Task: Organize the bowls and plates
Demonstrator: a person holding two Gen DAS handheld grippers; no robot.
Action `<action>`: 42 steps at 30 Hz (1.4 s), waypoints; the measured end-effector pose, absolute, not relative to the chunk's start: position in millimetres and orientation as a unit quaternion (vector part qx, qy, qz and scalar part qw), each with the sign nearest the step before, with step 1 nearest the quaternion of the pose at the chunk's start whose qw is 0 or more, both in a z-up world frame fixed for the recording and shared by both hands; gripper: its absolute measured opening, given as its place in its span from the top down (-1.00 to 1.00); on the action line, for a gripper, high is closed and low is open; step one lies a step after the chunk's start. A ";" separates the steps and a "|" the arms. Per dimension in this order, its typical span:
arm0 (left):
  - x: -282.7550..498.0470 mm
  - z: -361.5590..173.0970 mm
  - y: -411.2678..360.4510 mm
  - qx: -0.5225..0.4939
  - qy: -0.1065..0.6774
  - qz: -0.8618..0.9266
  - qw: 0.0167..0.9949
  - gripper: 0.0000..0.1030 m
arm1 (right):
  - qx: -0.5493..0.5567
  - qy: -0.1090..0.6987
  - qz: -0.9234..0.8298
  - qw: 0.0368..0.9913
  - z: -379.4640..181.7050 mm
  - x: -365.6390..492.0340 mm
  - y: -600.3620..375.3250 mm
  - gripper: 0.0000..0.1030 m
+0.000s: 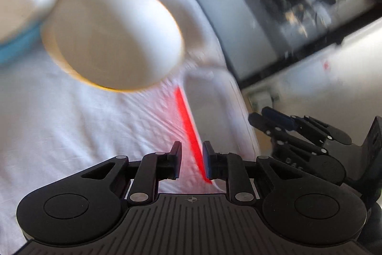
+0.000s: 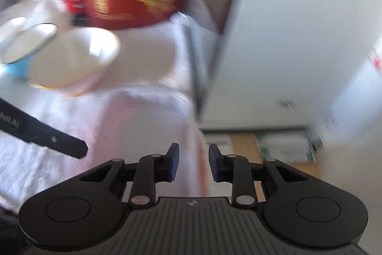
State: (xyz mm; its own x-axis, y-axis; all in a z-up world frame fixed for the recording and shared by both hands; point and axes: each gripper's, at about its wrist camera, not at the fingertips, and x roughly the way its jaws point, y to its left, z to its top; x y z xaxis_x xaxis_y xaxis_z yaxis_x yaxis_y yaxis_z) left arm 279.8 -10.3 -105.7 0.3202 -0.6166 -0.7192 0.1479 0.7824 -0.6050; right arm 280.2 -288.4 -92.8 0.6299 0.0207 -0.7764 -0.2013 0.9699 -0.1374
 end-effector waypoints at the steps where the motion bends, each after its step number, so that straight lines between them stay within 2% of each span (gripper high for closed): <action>1: 277.0 -98.6 3.2 -0.228 0.513 -0.225 0.796 0.60 | -0.107 0.416 0.081 0.899 -85.7 279.0 -284.0 0.48; 3: 273.6 -86.5 27.4 -0.243 0.480 -0.172 0.825 0.60 | -0.102 0.395 0.120 0.905 -71.0 282.1 -272.1 0.45; 5: 270.5 -79.7 49.4 -0.276 0.450 -0.119 0.841 0.60 | -0.079 0.383 0.164 0.906 -58.7 293.1 -258.0 0.32; 7: 274.3 -80.8 63.6 -0.308 0.440 -0.078 0.840 0.59 | -0.054 0.381 0.195 0.902 -51.5 311.2 -243.8 0.30; 10: 287.4 -91.0 73.0 -0.330 0.444 -0.032 0.832 0.59 | -0.024 0.397 0.212 0.893 -51.5 347.1 -227.6 0.22; 14: 300.2 -105.9 82.2 -0.355 0.461 -0.004 0.813 0.58 | -0.004 0.417 0.191 0.889 -65.8 396.4 -208.8 0.21; 16: 305.0 -108.3 78.6 -0.353 0.468 -0.004 0.810 0.43 | 0.006 0.427 0.190 0.884 -75.3 409.4 -203.7 0.21; 26: 333.7 -126.6 64.4 -0.350 0.479 -0.011 0.805 0.44 | 0.028 0.488 0.200 0.849 -119.9 460.4 -181.9 0.13; 28: 336.7 -130.2 61.9 -0.355 0.483 -0.015 0.800 0.51 | 0.031 0.494 0.203 0.845 -123.6 460.8 -181.0 0.11; 33: 341.4 -135.1 56.1 -0.353 0.490 -0.014 0.797 0.55 | 0.014 0.499 0.219 0.838 -127.1 459.3 -178.4 0.17; 37: 341.2 -137.2 59.7 -0.371 0.492 -0.014 0.788 0.56 | 0.005 0.506 0.221 0.833 -129.4 460.0 -180.6 0.35; 42: 333.1 -129.6 54.6 -0.337 0.500 -0.010 0.797 0.56 | 0.007 0.509 0.228 0.830 -127.2 453.0 -184.9 0.37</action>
